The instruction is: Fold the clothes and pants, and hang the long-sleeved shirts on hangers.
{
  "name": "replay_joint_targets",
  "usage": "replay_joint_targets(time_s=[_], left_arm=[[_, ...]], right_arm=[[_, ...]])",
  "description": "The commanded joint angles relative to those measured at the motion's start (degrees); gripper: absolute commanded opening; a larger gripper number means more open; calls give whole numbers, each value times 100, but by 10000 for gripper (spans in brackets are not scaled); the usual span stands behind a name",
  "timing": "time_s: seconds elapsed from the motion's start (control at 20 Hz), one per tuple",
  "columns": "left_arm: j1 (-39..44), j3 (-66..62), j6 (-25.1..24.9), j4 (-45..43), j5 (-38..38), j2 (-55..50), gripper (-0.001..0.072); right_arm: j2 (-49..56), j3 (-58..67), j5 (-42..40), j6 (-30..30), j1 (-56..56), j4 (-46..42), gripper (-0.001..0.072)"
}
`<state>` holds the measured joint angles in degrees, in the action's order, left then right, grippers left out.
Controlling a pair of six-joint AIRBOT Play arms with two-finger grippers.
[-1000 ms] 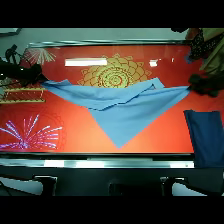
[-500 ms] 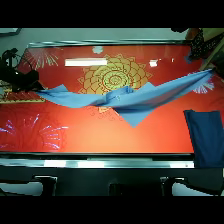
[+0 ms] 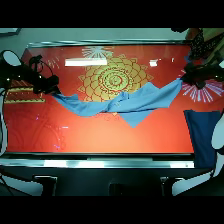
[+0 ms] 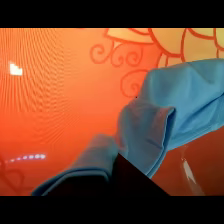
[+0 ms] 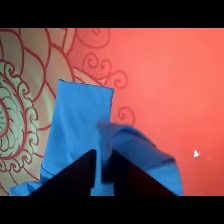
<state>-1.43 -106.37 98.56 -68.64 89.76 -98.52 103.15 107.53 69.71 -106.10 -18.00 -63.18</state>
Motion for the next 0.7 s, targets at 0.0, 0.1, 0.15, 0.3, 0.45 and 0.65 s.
replay_joint_targets(time_s=[0.0, 0.1, 0.15, 0.3, 0.45, 0.65], left_arm=[[42, 0, 0, 0, -219, -240, 22], [17, -7, -20, 0, -306, -238, 22], [9, -4, -17, 0, -308, -238, 22], [2, -4, -66, 0, -330, -238, 22], [2, -4, -66, 0, -352, -238, 22], [2, -4, -61, 0, -350, -238, 22]], right_arm=[[448, 9, -81, 273, -13, 570, 273], [343, 4, 584, 1115, -122, 485, 370], [306, 4, 1078, 1335, -234, 372, 387], [55, -525, 1792, 1508, -605, 474, 429], [-588, -1902, 1495, 1720, -455, 1023, 429], [-1456, -4037, 365, 1742, 461, 1272, 443]])
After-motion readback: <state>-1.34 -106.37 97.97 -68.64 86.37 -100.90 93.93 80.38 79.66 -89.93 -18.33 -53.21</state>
